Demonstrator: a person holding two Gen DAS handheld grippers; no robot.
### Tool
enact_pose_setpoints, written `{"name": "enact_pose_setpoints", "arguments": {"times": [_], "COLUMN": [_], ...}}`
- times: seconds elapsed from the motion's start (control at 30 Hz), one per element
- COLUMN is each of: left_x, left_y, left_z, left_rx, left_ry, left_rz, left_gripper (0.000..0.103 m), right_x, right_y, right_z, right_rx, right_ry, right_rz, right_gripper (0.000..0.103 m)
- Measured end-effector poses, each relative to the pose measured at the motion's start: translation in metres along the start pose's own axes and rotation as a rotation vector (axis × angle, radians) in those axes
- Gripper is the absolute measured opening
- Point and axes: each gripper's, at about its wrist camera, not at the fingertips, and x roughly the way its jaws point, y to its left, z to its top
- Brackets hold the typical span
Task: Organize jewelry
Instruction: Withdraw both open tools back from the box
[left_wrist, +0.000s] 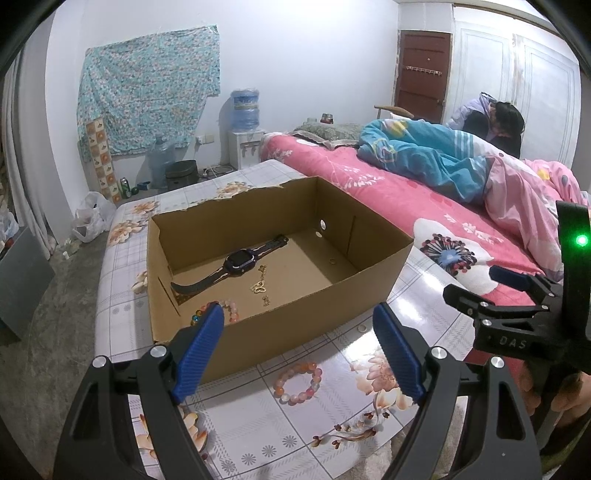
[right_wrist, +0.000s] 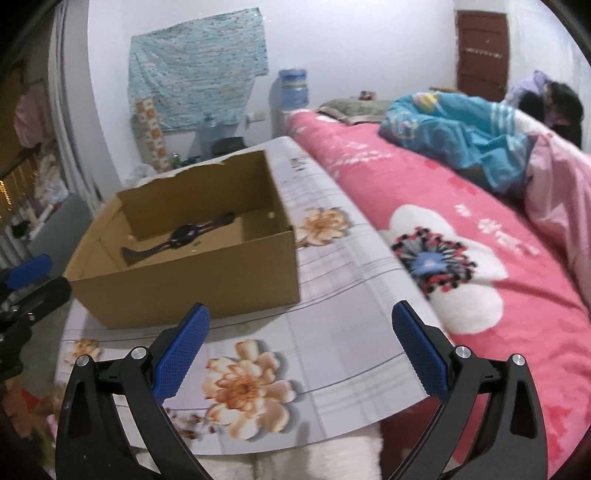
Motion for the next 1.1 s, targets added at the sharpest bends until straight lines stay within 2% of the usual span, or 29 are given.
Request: {"name": "enact_pose_setpoints", "arguments": {"times": [0.17,0.3,1.1], "left_x": [0.001,0.001,0.003], "left_y": [0.000,0.000,-0.003], "left_z": [0.000,0.000,0.001], "left_rx": [0.001,0.002,0.004], "left_ry": [0.000,0.000,0.002], "left_rz": [0.000,0.001,0.001], "left_gripper": [0.081,0.081,0.081], "right_x": [-0.001,-0.002,-0.014], "right_y": [0.002,0.002,-0.006], "right_z": [0.000,0.001,0.003], "right_rx": [-0.048,-0.067,-0.013], "right_ry": [-0.026,-0.044,-0.080], "right_rz": [-0.091,-0.113,0.057], "right_gripper": [0.095,0.095,0.095]}}
